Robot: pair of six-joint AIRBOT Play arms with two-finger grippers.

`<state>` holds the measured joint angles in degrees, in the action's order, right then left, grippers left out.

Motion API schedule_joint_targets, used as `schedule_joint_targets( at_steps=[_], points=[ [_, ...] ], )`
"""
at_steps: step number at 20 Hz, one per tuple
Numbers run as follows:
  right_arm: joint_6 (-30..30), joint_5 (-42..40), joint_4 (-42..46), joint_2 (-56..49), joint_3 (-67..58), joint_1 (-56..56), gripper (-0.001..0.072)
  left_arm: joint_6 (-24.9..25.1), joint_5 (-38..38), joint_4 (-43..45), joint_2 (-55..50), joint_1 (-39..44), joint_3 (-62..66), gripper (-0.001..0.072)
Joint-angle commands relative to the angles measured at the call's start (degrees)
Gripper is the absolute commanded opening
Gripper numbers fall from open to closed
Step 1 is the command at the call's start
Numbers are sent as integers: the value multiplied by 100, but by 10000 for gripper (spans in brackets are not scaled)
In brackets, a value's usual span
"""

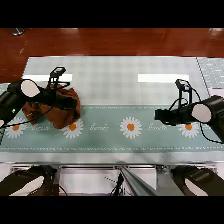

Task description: Fold the shirts.

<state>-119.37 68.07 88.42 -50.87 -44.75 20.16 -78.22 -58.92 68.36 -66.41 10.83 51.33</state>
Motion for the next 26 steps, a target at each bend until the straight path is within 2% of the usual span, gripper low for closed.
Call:
schedule_joint_targets(
  at_steps=[1,14,18,21,22,23,24,25,26],
  points=[
    [7,7,-48,-2,0,-4,25,0,0,0,-4,2,-2,26],
    [9,-216,76,-2,0,-4,24,0,2,-2,-4,2,-2,26],
    [7,-214,243,-2,0,-4,24,0,474,-2,-13,2,-2,27],
    [4,-227,264,-2,2,-4,25,0,501,-68,-17,4,-2,27],
    [-33,-260,319,-2,2,-4,98,2,581,-63,-26,2,0,57],
    [-70,-271,398,-2,0,-4,409,79,627,20,-28,-13,31,240],
    [-52,-243,505,-2,0,-4,622,186,664,249,-28,-17,107,665],
    [-50,-162,610,-2,0,-7,623,168,734,535,-28,-24,223,705],
    [-48,-66,754,-2,0,-7,622,170,741,929,-28,-57,426,706]
  ],
)
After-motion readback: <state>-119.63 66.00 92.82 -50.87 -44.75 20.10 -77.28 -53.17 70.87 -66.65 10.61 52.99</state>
